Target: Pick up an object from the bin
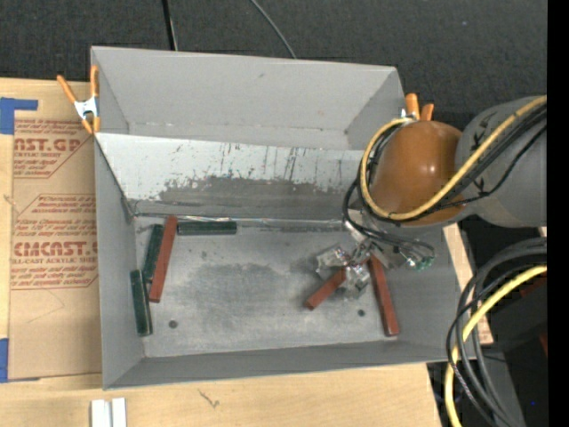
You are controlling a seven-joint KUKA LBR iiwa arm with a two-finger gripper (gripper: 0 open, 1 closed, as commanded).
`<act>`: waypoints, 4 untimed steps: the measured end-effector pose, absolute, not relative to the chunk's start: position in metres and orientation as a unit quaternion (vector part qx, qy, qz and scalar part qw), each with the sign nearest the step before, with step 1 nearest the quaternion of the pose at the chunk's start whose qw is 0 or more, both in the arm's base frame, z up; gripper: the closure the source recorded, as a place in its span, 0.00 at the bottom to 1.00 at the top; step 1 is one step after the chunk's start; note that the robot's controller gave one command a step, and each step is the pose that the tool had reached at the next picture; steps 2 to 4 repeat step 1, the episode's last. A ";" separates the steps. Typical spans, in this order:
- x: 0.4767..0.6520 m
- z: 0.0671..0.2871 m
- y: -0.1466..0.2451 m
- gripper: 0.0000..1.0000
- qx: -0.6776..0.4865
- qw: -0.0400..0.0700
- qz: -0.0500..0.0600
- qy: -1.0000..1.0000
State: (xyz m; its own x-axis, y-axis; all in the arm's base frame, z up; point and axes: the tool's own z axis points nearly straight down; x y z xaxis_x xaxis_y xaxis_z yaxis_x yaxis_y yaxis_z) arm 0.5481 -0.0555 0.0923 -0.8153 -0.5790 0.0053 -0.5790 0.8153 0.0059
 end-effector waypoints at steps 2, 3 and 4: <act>0.548 0.115 -0.055 1.00 0.304 0.003 -0.002 -0.953; 0.548 0.115 -0.055 1.00 0.304 0.003 -0.002 -0.953; 0.548 0.115 -0.055 1.00 0.304 0.003 -0.002 -0.953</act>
Offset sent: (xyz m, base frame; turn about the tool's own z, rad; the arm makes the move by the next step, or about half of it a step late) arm 0.0001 -0.0001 0.0810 0.0000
